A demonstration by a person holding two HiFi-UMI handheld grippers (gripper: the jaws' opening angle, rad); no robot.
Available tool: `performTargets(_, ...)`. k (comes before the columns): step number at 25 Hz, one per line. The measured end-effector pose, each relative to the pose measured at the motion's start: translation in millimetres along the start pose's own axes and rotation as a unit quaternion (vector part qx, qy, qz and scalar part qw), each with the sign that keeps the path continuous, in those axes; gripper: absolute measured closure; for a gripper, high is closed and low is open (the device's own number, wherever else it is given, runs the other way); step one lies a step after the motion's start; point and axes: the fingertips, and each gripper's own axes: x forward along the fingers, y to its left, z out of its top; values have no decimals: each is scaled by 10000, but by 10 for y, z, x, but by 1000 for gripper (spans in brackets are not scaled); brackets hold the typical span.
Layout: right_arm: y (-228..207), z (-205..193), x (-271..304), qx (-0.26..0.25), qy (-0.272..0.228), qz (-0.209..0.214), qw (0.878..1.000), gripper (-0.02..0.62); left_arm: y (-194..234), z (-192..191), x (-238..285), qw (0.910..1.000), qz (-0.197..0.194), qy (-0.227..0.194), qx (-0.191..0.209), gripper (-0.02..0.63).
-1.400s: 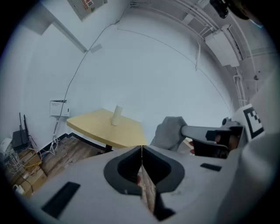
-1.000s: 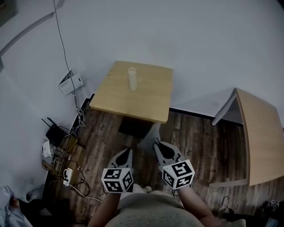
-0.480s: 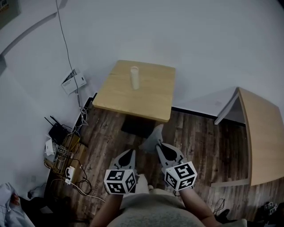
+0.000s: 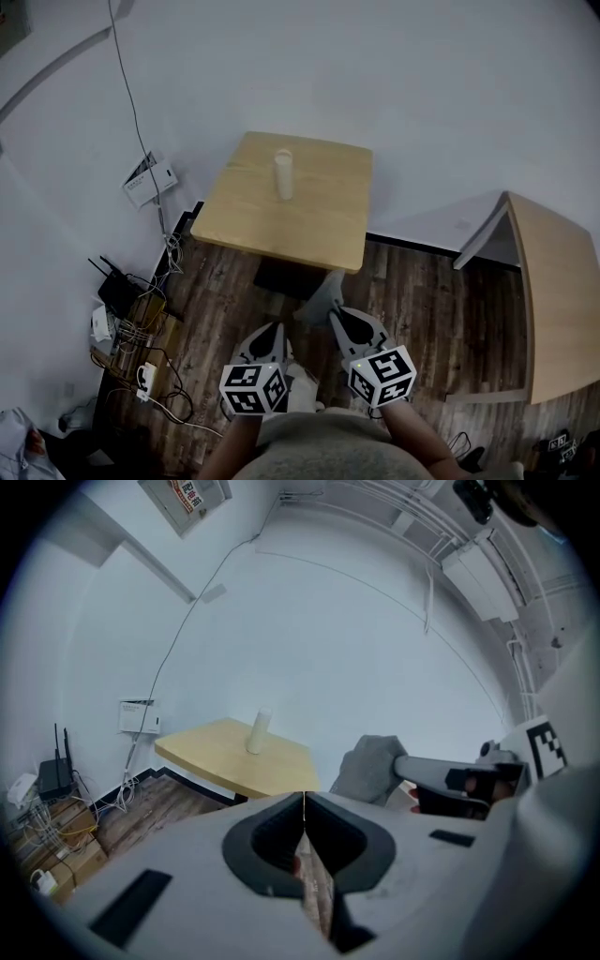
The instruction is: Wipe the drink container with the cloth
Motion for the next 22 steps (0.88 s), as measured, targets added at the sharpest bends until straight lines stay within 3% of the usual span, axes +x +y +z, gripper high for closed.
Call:
performTargets(6, -247, 142, 423, 107, -42, -63, 9999, 586, 100, 193, 420, 9998, -207, 76, 27, 603)
performTargets(22, -768, 604, 1628, 67, 97, -317, 9994, 586, 837, 931, 1454, 9993, -250, 266, 81, 603)
